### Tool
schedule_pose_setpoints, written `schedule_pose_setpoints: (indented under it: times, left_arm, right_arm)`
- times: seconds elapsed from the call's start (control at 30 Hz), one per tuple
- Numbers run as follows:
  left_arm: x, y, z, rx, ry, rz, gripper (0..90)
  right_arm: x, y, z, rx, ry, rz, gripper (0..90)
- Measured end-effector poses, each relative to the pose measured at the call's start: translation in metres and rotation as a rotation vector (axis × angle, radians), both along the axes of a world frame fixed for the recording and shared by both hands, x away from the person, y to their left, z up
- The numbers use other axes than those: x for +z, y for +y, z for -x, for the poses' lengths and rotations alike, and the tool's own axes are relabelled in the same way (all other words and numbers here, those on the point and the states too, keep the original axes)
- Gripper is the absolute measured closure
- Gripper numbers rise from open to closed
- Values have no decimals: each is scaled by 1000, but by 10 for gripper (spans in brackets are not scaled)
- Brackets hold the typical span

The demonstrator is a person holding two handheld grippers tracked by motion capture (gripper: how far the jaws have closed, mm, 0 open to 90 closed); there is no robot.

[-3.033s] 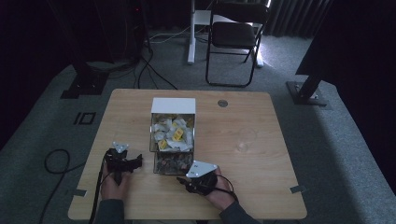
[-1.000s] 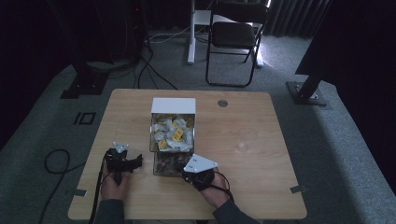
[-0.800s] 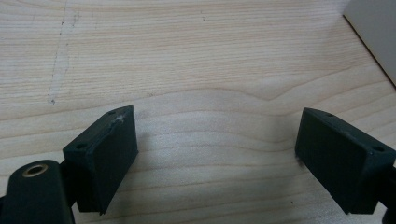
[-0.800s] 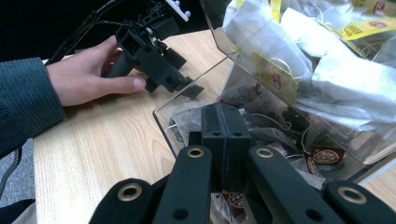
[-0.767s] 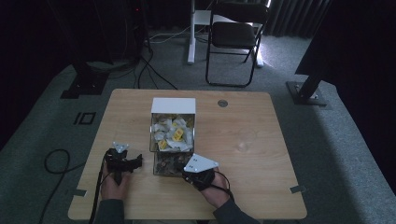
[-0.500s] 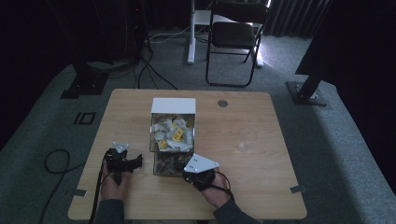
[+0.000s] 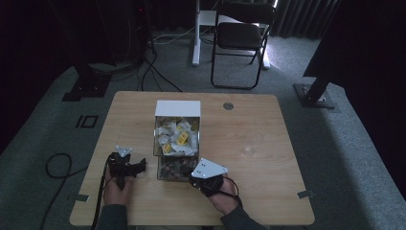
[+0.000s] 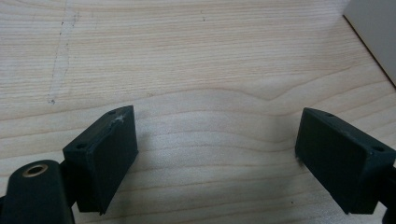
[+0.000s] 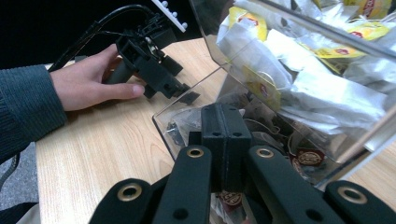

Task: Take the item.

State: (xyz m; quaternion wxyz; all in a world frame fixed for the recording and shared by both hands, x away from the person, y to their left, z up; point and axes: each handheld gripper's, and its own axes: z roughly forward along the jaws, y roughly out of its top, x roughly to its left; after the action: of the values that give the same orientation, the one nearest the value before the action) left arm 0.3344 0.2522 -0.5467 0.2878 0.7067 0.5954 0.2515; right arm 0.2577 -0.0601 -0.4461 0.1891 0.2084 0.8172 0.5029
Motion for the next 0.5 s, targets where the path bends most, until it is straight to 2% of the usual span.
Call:
schedule_pose_setpoints:
  times: [0.5]
  left_arm:
    - [0, 0, 0, 0, 0, 0, 135]
  right_arm:
    - [2, -18, 3, -40, -9, -8, 900]
